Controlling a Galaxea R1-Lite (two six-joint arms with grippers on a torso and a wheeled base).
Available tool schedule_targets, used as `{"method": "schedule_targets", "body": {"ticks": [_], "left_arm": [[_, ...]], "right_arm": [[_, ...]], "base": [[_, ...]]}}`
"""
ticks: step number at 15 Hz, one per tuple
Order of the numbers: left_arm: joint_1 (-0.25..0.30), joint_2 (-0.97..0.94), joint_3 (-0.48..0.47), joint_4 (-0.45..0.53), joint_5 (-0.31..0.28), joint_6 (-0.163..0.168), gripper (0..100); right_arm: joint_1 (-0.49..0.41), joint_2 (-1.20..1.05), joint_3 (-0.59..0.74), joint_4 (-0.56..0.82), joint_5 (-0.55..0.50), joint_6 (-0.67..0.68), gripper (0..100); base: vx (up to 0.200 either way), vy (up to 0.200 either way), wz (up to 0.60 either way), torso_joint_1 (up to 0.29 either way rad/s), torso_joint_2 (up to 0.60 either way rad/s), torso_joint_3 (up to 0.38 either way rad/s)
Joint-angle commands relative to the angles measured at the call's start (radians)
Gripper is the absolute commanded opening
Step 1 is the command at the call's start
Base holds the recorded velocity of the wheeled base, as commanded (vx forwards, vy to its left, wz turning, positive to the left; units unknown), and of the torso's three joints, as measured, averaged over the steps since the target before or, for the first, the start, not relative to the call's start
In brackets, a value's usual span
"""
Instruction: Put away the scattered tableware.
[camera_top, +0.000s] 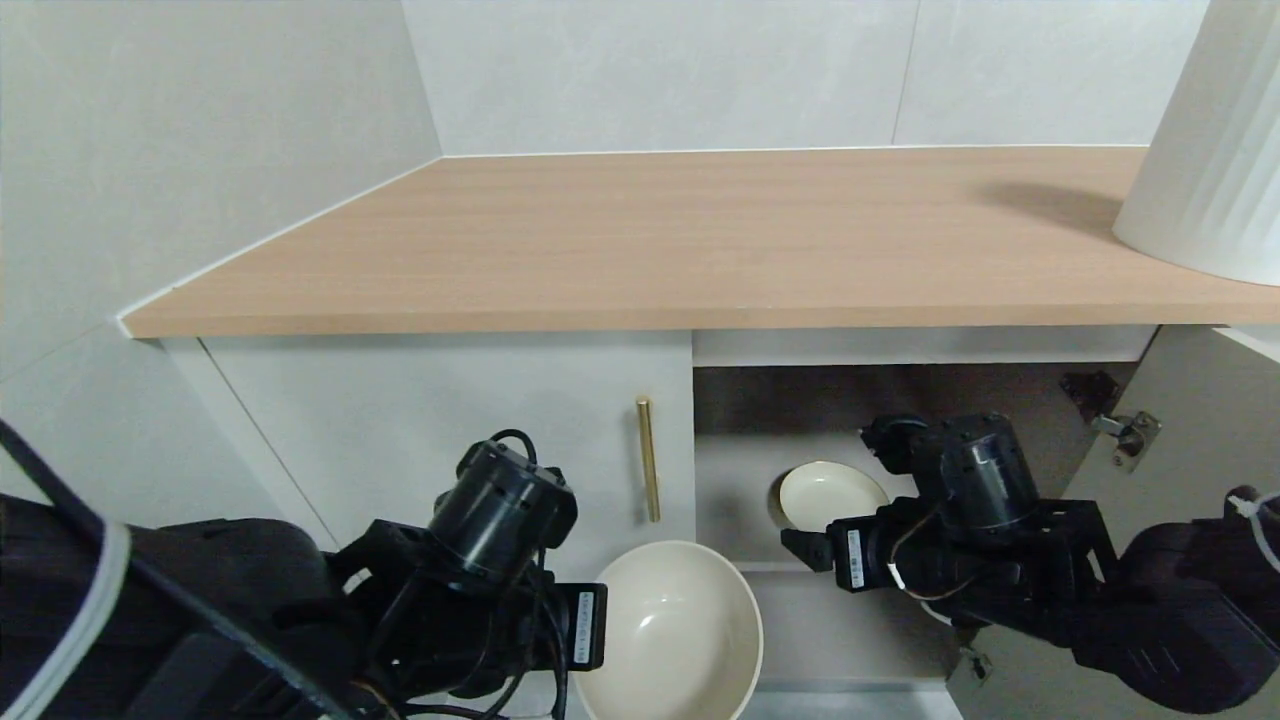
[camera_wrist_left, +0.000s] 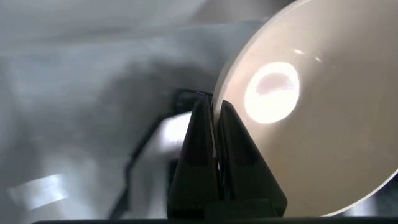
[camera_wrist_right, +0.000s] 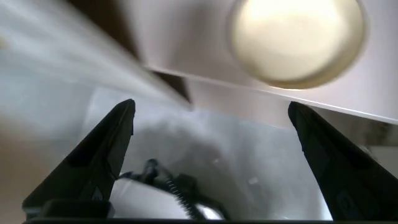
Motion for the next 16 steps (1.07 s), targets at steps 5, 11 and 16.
{"method": "schedule_targets", "body": {"ticks": [5, 11, 16], "left_arm": [[-0.066, 0.130, -0.024, -0.002, 0.109, -0.002, 0], [-0.066, 0.109, -0.039, -0.003, 0.135, -0.006, 0], [-0.066, 0.092, -0.042, -0.002, 0.135, -0.005, 0]], "right_arm": [[0.120, -0.033, 0.041, -0.003, 0.009, 0.000, 100], [0.157, 0.049, 0.057, -0.006, -0.002, -0.020, 100], [0.155, 0.091, 0.046, -0.012, -0.010, -0.020, 100]], "base": [[0.000, 0.000, 0.00, 0.000, 0.00, 0.000], [0.000, 0.000, 0.00, 0.000, 0.00, 0.000], [0.000, 0.000, 0.00, 0.000, 0.00, 0.000]]}}
